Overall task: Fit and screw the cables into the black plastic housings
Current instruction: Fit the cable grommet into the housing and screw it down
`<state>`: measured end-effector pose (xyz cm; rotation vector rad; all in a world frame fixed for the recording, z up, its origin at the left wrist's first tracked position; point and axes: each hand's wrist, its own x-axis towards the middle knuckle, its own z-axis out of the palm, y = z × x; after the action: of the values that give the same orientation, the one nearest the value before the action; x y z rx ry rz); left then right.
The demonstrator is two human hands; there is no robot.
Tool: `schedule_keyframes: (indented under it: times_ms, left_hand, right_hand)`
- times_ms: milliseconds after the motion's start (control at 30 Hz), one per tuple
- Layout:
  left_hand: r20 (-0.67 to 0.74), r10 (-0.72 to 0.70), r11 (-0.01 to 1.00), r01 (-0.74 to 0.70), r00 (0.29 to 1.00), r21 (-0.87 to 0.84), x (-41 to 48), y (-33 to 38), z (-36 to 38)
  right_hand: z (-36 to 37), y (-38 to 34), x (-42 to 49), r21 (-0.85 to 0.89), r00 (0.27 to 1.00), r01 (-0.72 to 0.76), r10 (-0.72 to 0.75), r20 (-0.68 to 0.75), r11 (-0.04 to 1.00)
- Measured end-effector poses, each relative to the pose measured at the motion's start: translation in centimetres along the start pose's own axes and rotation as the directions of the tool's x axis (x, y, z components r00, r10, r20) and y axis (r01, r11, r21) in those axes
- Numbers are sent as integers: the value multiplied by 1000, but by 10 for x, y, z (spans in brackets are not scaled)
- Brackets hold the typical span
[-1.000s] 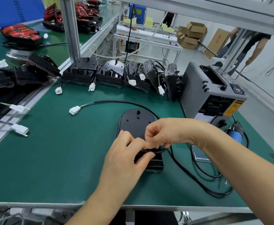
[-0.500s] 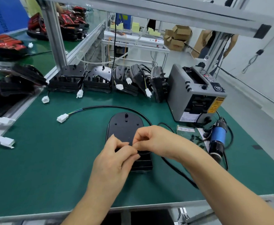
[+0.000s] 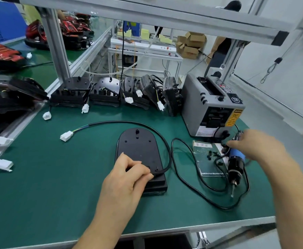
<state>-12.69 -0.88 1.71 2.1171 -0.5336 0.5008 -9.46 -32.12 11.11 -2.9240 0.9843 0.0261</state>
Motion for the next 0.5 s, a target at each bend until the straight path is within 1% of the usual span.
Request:
schedule_keyframes:
  times_ms: [67, 133, 167, 200, 233, 300, 400, 500]
  left_hand:
    - [0, -5, 1000, 5, 1000, 4, 0, 0, 0]
    - [-7, 0, 1000, 0, 1000, 15, 0, 0, 1]
    - [-10, 0, 1000, 0, 1000, 16, -1, -1, 1]
    - [-12, -2, 1000, 2, 1000, 14, -1, -1, 1]
    - [-11, -5, 1000, 6, 1000, 12, -1, 0, 1]
    - [-8, -16, 1000, 16, 1000, 8, -1, 1, 1]
    - [-14, -15, 1000, 15, 1000, 10, -1, 0, 1]
    - [-8, -17, 1000, 17, 1000, 3, -1, 1, 1]
  right_hand:
    - [2, 16, 13, -16, 987, -86, 88, 135, 996]
    - [7, 24, 20, -117, 972, -59, 84, 218, 991]
    - [11, 24, 22, -125, 970, -35, 64, 236, 992]
    - [16, 23, 23, -68, 964, -60, 76, 257, 996]
    - [20, 21, 23, 39, 957, -109, 94, 274, 993]
    - [26, 20, 27, 199, 951, -189, 129, 282, 962]
    - [32, 21, 31, 278, 939, -239, 148, 310, 930]
    - [33, 27, 32, 414, 926, -282, 132, 354, 866]
